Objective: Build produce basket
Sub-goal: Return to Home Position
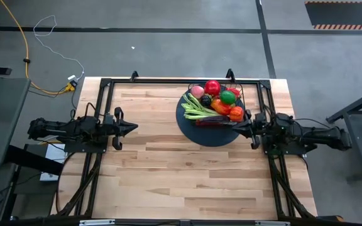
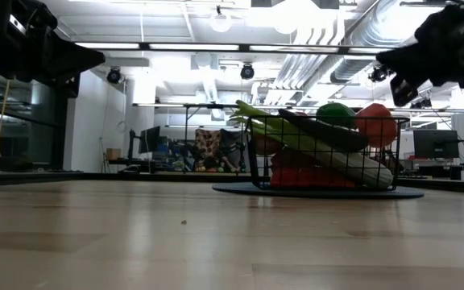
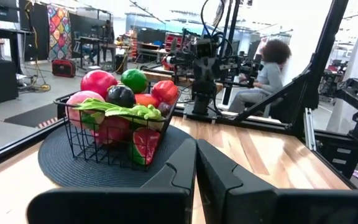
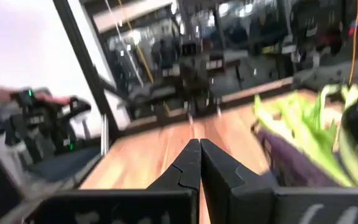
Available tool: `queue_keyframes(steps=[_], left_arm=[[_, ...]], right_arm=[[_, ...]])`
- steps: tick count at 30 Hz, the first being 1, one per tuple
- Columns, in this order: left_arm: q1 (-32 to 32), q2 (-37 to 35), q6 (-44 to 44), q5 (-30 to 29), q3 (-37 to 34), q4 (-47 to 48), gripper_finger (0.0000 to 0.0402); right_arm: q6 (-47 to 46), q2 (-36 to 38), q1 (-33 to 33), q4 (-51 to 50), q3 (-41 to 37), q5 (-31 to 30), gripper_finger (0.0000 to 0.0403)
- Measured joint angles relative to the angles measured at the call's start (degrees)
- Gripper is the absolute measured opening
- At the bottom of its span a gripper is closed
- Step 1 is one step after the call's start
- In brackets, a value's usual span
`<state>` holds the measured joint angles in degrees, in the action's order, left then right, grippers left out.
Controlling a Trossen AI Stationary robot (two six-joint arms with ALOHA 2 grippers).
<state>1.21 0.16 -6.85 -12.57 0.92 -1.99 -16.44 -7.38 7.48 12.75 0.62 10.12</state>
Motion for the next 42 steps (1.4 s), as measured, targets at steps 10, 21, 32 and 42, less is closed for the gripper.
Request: queue_keyframes(steps=[10, 21, 32, 42], left_arm=[[0.0, 0.02, 0.0, 0.03, 0.01, 0.08, 0.0003], [2.14, 0.02, 0.0, 3.4, -0.11, 0.08, 0.0003], [2.51, 0.02, 0.0, 3.42, -0.16, 0.06, 0.0003], [0.49, 0.02, 0.0, 3.54, -0.21, 0.05, 0.0003]], right_arm=[[1.94, -0.14, -0.53, -10.11, 0.01, 0.02, 0.0], [3.41, -0.09, -0.52, -11.3, 0.04, -4.05, 0.0], [3.45, -0.09, -0.52, -11.32, 0.04, -4.02, 0.0], [3.32, 7.32, -0.52, -11.22, 0.04, -4.01, 0.0]])
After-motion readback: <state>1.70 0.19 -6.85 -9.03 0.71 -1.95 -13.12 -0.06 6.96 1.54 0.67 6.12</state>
